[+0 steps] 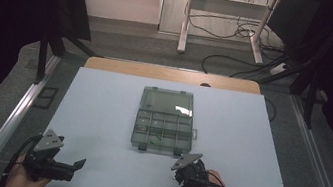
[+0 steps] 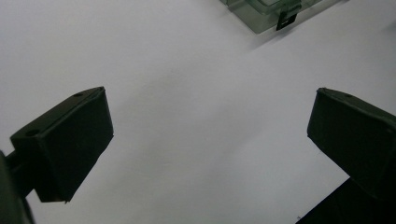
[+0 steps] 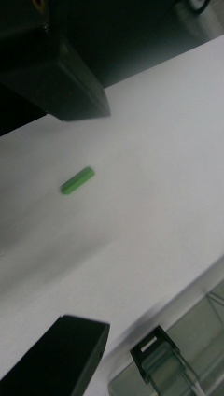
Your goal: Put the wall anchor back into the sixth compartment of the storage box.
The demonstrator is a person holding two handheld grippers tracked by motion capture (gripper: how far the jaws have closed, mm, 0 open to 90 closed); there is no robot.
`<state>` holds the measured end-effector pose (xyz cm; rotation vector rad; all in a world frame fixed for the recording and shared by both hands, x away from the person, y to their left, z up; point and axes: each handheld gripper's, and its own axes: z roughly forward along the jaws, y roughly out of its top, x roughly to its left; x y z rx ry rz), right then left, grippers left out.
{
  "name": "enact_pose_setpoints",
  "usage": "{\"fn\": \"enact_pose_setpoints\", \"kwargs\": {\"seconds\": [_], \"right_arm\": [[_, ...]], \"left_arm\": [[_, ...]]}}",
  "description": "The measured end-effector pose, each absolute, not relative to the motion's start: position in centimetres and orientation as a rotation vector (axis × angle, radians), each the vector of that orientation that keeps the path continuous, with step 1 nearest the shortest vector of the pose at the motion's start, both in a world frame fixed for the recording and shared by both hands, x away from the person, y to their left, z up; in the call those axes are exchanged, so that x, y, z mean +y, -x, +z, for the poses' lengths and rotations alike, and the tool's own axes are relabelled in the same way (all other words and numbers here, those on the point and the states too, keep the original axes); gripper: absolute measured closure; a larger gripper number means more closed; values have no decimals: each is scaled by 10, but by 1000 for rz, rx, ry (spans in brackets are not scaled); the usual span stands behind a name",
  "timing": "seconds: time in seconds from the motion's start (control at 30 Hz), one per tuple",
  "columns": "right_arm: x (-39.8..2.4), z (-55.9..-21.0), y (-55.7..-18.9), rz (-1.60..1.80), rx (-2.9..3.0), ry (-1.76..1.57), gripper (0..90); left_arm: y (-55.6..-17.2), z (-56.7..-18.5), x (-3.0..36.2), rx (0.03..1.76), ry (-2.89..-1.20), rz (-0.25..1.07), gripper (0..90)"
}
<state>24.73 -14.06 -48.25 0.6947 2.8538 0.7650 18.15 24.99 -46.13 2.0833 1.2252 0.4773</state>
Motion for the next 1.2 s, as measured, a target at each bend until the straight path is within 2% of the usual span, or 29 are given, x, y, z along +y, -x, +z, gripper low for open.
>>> {"fn": "enact_pose_setpoints", "kwargs": {"seconds": [0.1, 0.33, 0.5, 0.53, 0.57, 0.67, 1.2], "right_arm": [[-138, -488, -246, 710, 2872, -654, 171], [-134, -494, -246, 722, 2957, -620, 482], [-131, -499, -245, 669, 3014, -544, 660], [-129, -501, -244, 640, 3018, -514, 743], [-129, -501, -244, 640, 3018, -514, 743], [-127, -503, -244, 598, 3019, -495, 828], [-132, -489, -255, 719, 3016, -556, 835]], "left_arm": [[-182, -461, 250, 1225, -2085, 478, 9], [-182, -462, 249, 1225, -2096, 481, 14], [-182, -462, 249, 1224, -2098, 482, 15], [-182, -462, 249, 1224, -2098, 482, 16], [-182, -462, 249, 1224, -2098, 482, 16], [-182, -462, 249, 1223, -2100, 483, 17], [-182, -462, 248, 1231, -2102, 483, 26]]}}
